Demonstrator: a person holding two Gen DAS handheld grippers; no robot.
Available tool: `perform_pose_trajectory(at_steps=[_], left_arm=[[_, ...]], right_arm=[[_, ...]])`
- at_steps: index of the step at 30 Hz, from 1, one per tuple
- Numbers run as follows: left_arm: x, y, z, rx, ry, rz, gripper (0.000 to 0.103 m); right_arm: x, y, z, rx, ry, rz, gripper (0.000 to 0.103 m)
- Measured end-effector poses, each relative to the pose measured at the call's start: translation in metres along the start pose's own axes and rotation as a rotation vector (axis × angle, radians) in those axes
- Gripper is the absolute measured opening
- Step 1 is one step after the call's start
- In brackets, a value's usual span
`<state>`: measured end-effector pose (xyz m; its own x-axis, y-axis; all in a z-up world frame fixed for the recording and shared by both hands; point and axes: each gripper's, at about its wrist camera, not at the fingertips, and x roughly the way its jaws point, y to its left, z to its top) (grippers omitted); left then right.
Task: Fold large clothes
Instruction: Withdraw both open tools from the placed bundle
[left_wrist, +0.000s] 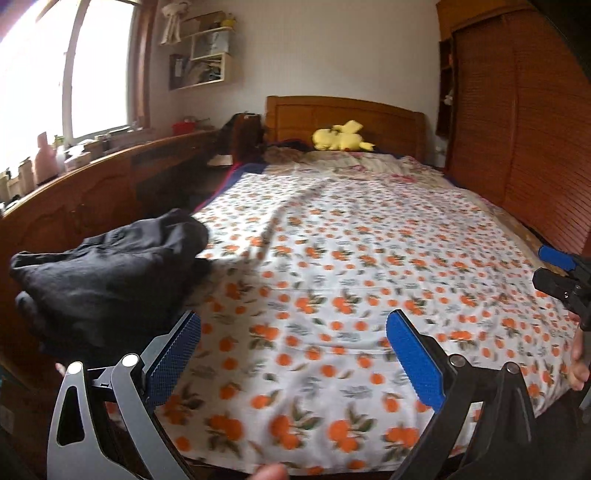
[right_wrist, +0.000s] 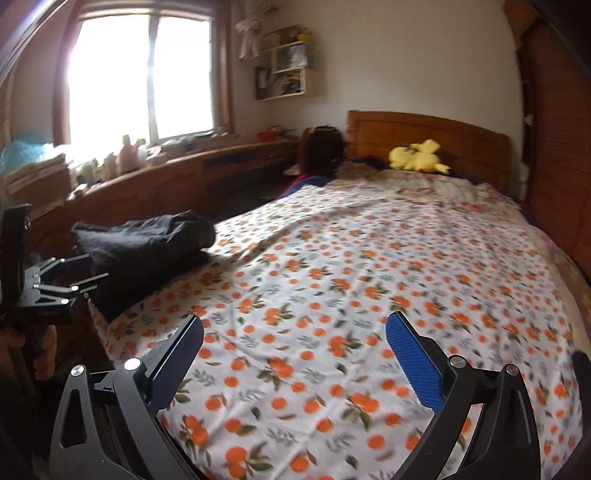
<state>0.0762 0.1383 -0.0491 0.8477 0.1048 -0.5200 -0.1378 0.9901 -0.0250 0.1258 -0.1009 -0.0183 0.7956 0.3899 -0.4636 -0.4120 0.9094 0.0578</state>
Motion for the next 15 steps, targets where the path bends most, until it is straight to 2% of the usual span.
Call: perform_pose_trajectory(at_steps=[6, 15], left_arm=[[-0.015, -0.051, -0.002, 0.039, -0.039, -0.049, 0.101], [-0.051, -0.107, -0.002, 0.073, -0.089, -0.105, 0.101]], right_arm=[[-0.056, -0.021, -0.022, 0.078, -0.093, -0.133, 0.096], [-0.121, -0.030, -0.039, 0.137, -0.201, -0.238, 0.096]])
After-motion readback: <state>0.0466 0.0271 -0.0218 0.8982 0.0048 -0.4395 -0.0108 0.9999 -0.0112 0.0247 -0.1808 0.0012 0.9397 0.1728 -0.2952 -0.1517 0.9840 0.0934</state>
